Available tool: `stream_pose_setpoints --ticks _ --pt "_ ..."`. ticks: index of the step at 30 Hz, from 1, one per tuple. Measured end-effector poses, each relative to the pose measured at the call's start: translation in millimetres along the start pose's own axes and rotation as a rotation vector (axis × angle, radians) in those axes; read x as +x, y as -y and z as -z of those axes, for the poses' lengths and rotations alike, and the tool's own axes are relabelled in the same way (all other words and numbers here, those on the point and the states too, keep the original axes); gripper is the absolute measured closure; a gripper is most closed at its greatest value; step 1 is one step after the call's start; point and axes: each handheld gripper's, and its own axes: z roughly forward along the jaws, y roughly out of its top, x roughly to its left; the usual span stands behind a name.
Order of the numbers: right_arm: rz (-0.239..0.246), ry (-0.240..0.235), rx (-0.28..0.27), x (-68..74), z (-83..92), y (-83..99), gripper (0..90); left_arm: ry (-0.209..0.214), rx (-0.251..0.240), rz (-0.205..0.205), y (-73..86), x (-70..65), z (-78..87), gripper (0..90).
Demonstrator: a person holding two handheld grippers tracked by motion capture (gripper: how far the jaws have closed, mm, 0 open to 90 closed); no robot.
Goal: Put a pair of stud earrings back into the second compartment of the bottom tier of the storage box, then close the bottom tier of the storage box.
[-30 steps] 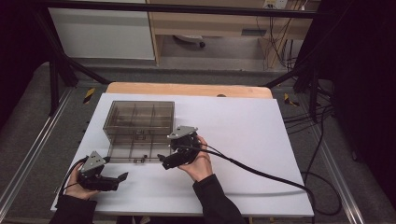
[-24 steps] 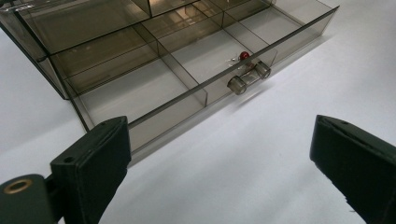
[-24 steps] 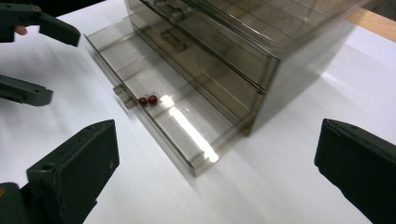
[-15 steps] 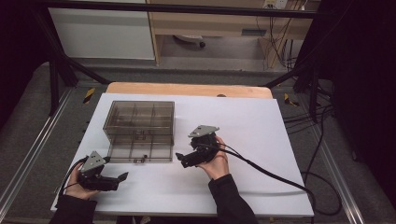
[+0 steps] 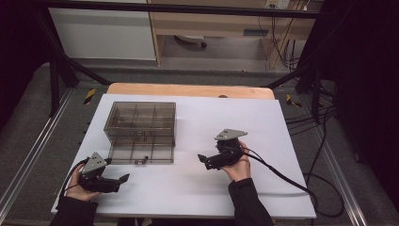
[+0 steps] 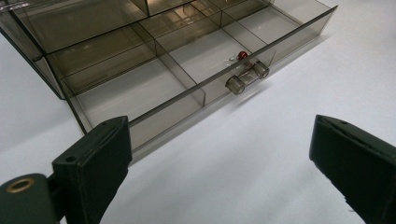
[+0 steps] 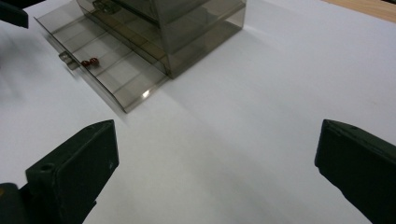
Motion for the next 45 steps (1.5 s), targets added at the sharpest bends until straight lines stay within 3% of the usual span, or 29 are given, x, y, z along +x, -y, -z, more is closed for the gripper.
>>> stream_pose_setpoints --ticks 11,23,36,45 --pt "-0.057 0.029 -0.024 -35.3 31.3 36.4 0.3 0.007 0.004 0.003 0.2 0.2 -0.4 6.6" --pt "-0.081 0.056 -0.041 -59.3 56.9 72.1 0.3 0.011 0.007 0.002 -0.4 -1.4 -1.3 6.6" --pt "-0.117 0.082 -0.049 -72.3 73.7 92.4 0.3 0.025 0.017 0.000 -1.0 -2.1 -2.3 11.5" --pt "-0.113 0.081 -0.047 -72.9 76.4 94.7 0.3 0.014 0.047 0.004 -1.1 -3.5 -5.9 25.7"
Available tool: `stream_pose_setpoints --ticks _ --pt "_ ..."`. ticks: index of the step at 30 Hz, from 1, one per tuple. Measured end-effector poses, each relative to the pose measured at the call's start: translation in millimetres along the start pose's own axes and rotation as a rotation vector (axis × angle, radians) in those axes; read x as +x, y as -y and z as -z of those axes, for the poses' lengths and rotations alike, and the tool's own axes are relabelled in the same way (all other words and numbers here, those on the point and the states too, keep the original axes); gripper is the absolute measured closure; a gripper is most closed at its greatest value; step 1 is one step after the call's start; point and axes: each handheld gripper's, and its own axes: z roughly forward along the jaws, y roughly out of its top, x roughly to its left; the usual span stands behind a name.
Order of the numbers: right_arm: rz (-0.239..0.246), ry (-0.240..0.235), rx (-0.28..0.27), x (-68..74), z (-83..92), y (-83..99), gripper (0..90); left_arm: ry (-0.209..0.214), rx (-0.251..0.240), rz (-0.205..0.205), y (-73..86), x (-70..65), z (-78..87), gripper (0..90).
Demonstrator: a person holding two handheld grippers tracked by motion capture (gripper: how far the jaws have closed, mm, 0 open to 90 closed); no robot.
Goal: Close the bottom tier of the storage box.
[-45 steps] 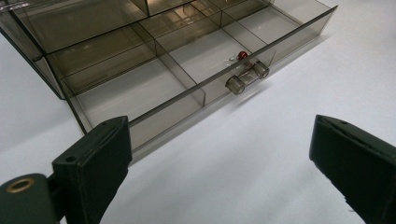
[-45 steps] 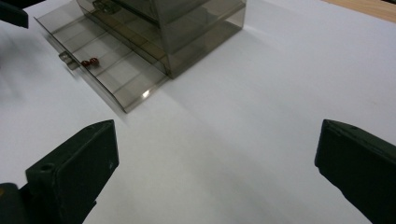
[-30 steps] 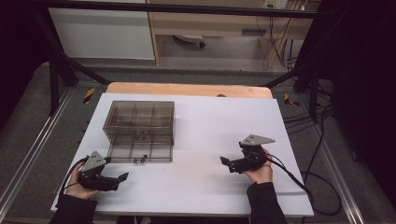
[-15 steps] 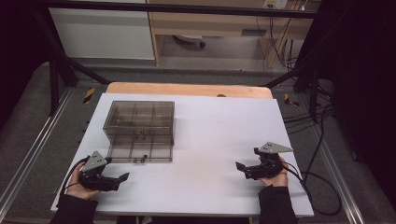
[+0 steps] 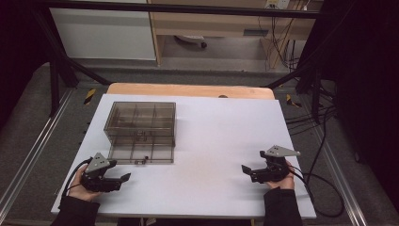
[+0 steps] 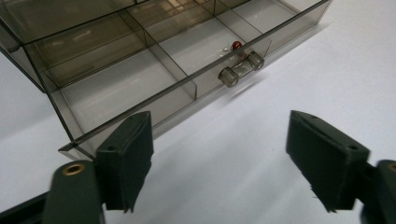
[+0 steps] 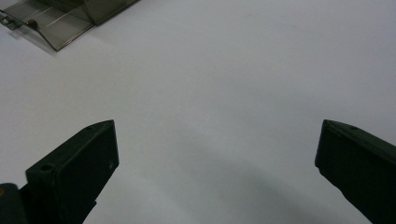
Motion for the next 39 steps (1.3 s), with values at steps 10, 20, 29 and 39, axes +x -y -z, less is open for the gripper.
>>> stream_pose_setpoints --ticks 10,20,29,39 --pt "-0.001 -0.002 -0.012 -0.7 3.2 1.3 0.3 -0.011 0.021 0.032 -0.8 1.5 -2.3 44.3" --pt "-0.004 0.004 -0.007 -1.0 3.0 3.3 0.3 -0.030 0.039 0.023 -5.9 -0.9 -8.8 62.2" --pt "-0.001 0.004 -0.009 -1.7 4.4 4.3 0.3 -0.033 0.044 0.011 -13.4 -6.1 -17.5 76.1" --pt "0.000 0.004 -0.005 -1.6 3.8 5.1 0.3 -0.044 0.046 0.000 -17.1 -9.0 -22.7 89.0"
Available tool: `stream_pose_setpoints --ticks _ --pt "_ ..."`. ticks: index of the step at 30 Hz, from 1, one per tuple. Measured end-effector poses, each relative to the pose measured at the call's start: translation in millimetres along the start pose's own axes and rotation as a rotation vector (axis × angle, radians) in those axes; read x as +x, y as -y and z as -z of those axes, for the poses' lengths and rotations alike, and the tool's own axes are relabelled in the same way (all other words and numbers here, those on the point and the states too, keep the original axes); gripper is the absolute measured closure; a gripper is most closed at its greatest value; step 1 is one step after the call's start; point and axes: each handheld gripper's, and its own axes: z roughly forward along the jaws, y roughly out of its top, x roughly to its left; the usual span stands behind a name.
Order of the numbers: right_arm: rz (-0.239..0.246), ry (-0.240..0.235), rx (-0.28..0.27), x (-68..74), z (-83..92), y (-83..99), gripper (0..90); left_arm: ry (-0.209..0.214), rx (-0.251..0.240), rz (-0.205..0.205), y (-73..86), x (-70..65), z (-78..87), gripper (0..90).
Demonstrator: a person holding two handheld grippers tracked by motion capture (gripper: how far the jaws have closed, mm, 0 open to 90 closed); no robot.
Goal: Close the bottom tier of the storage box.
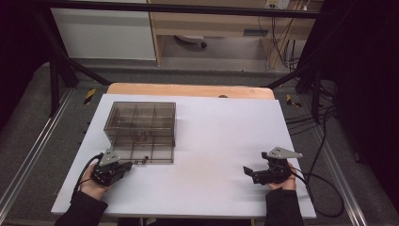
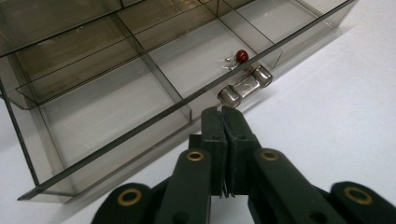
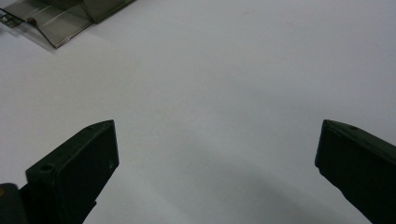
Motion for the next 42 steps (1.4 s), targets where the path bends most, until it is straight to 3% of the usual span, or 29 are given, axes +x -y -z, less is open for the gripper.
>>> stream_pose_setpoints --ticks 18,42 --pt "0.001 -0.002 0.002 0.2 1.0 0.6 0.3 -0.029 -0.012 -0.002 -3.5 -3.8 -9.3 89.6" --pt "0.001 -0.001 0.001 -0.5 0.2 1.4 0.3 -0.053 -0.047 0.064 -8.2 3.9 -19.6 89.7"
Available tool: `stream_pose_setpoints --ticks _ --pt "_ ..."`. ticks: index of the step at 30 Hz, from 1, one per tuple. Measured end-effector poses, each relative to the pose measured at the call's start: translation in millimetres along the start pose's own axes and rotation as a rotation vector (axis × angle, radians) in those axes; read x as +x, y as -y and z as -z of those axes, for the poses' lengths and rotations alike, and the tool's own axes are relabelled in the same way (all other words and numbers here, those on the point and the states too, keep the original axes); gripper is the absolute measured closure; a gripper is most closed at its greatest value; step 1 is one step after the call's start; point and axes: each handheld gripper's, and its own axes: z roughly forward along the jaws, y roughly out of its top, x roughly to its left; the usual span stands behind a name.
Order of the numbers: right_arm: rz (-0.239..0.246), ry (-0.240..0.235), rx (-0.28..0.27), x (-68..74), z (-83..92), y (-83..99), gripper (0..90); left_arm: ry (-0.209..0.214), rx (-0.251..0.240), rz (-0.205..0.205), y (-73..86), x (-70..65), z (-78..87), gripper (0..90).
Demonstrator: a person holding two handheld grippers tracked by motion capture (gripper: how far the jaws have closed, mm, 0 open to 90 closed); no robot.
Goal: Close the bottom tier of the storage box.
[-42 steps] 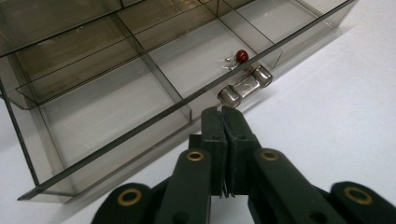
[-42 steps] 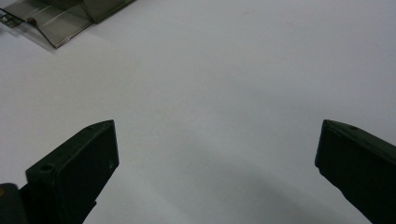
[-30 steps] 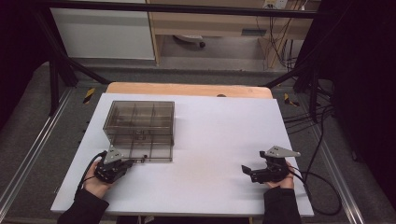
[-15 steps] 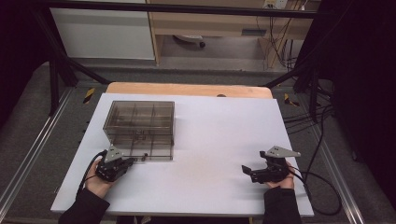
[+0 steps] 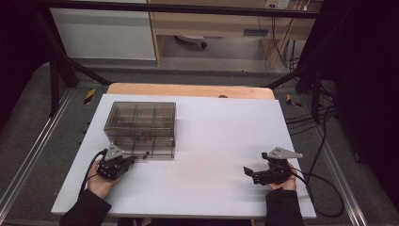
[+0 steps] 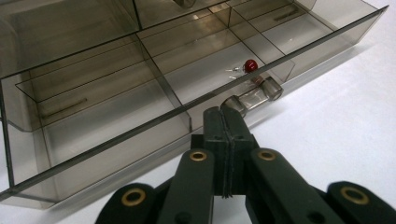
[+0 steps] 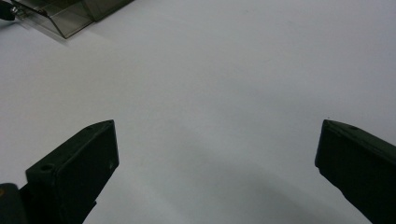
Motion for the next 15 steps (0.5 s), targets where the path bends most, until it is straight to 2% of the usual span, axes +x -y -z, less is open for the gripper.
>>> stream_pose_setpoints --ticks 15 --pt "0.003 0.001 0.000 -0.1 0.1 0.1 0.3 -0.013 -0.015 0.008 -3.6 3.1 -6.7 89.8"
